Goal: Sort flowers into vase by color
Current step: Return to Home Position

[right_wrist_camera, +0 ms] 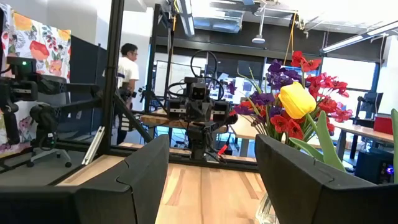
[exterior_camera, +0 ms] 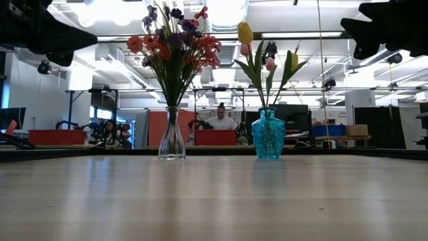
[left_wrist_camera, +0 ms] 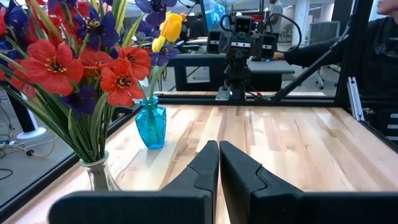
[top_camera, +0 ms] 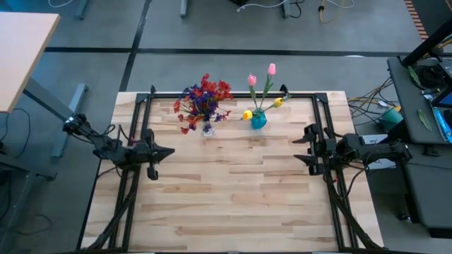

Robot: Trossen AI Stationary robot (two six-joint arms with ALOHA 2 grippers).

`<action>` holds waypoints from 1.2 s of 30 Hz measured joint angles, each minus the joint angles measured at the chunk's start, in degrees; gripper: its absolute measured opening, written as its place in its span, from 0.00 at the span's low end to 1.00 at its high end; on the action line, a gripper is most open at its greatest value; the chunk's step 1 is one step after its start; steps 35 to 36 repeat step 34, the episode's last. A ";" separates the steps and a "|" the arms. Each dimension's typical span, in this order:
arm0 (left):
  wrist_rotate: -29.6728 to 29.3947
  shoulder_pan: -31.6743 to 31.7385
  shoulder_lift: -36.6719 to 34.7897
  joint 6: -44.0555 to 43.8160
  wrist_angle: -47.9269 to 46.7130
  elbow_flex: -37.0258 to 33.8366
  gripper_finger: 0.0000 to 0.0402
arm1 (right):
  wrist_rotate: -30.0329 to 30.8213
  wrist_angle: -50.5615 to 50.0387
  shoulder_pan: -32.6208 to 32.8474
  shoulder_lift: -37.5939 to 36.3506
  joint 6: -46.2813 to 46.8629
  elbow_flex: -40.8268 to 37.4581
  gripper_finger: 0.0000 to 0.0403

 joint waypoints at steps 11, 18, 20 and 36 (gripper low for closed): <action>0.00 0.00 1.90 0.00 0.00 0.00 0.00 | 0.00 0.00 0.00 0.00 0.00 0.00 0.57; -0.01 0.01 3.14 0.00 -0.02 0.00 0.00 | 0.00 0.00 0.02 0.02 0.00 0.00 0.57; 0.00 0.00 3.48 0.00 -0.02 0.00 0.00 | 0.00 0.00 0.00 0.02 0.00 0.00 0.57; 0.00 0.00 6.07 0.00 -0.02 0.00 0.00 | 0.00 0.00 0.00 0.00 0.00 0.00 0.57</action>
